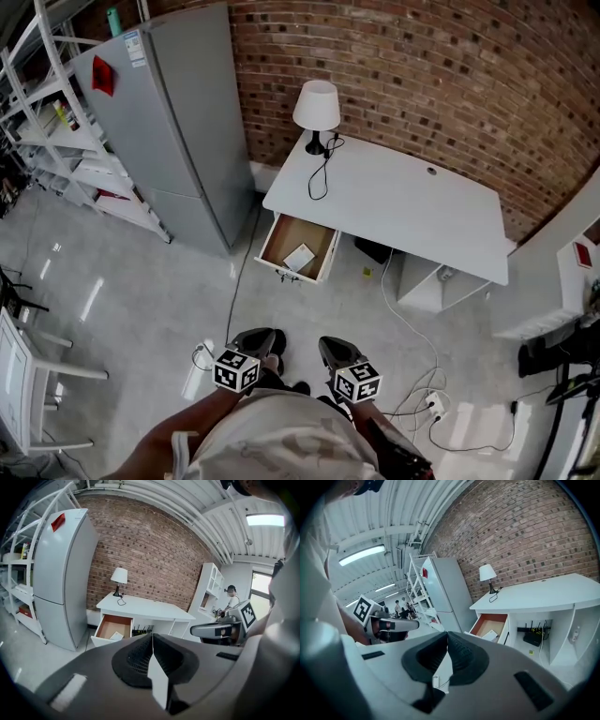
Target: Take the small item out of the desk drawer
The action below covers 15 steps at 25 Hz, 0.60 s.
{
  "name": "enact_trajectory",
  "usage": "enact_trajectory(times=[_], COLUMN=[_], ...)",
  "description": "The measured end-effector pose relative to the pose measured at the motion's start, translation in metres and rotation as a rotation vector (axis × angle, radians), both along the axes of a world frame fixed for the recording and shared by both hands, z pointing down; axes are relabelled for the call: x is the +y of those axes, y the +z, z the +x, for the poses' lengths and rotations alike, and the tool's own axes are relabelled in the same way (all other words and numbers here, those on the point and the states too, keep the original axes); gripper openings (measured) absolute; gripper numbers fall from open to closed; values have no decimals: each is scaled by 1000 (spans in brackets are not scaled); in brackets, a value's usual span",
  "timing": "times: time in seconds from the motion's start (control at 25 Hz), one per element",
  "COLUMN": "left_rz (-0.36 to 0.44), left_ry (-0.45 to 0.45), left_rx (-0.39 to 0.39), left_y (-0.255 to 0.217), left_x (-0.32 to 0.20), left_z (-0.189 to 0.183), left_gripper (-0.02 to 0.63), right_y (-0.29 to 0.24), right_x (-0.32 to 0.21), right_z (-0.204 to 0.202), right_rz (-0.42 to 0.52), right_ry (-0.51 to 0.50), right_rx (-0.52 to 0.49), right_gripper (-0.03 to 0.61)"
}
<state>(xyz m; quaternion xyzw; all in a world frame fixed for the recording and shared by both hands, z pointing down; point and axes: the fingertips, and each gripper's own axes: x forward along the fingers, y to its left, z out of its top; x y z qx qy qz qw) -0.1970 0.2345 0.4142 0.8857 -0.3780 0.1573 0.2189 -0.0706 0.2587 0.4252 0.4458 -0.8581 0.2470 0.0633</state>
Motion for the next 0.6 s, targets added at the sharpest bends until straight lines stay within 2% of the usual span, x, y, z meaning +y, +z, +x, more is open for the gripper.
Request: enact_trajectory(times=[0.36,0.6], left_rz=[21,56], left_ry=[-14,9], left_rx=[10,2], left_y=[-10,-21], left_x=[-2,2], left_z=[0,7], left_gripper=[9,9], right_y=[1,-1], right_x=[0,1], right_z=[1,0], right_rz=[-15,-19], right_ry=[-5,-23], right_rx=[0,-7], right_gripper=[6,6])
